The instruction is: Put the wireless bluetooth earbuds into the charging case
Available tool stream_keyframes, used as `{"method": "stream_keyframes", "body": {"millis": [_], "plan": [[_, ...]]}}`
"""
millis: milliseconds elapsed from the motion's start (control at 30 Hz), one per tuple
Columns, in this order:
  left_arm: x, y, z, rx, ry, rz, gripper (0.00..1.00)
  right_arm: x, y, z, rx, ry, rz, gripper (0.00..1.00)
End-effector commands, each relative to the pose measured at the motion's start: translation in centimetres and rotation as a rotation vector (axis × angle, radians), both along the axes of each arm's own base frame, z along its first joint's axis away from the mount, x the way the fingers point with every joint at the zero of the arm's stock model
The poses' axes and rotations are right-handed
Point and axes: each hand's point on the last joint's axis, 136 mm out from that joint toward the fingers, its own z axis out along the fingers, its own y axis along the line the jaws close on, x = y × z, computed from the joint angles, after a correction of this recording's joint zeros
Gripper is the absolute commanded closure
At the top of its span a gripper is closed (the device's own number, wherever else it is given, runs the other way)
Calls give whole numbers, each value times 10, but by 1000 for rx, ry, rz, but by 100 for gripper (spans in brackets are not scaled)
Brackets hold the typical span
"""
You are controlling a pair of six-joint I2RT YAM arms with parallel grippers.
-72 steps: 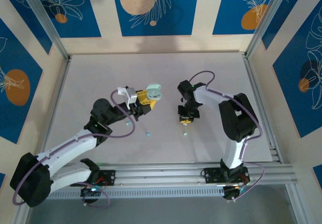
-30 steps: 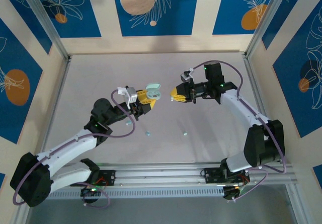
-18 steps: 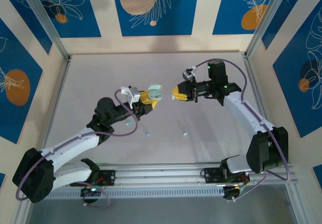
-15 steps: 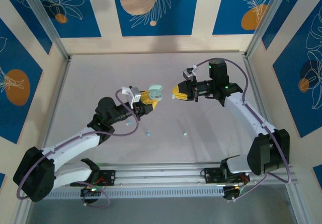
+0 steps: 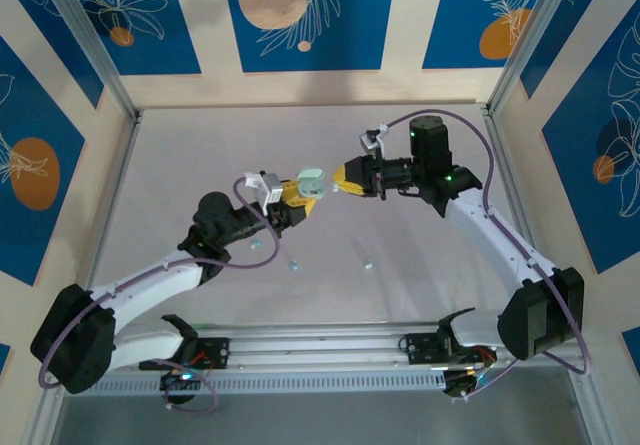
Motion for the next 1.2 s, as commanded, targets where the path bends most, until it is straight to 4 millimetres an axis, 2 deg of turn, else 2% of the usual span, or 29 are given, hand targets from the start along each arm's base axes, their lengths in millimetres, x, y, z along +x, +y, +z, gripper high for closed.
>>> {"method": "stream_keyframes", "body": {"millis": [0,333,500,1167], "plan": [[-4,-5,21,-39,-72,-28,73,4,9,17,-15,-105,-65,81],[-5,-7,21,-40,-69,-43,73,1,36,23,-45,-176,-46,81],[-5,-7,23,-46,-72,-42,73,2,46,17,-69,-162,-33,81],[-7,-4,35,-77,-95,-36,73,-1,53,3,-137,-166,-26,80]]}}
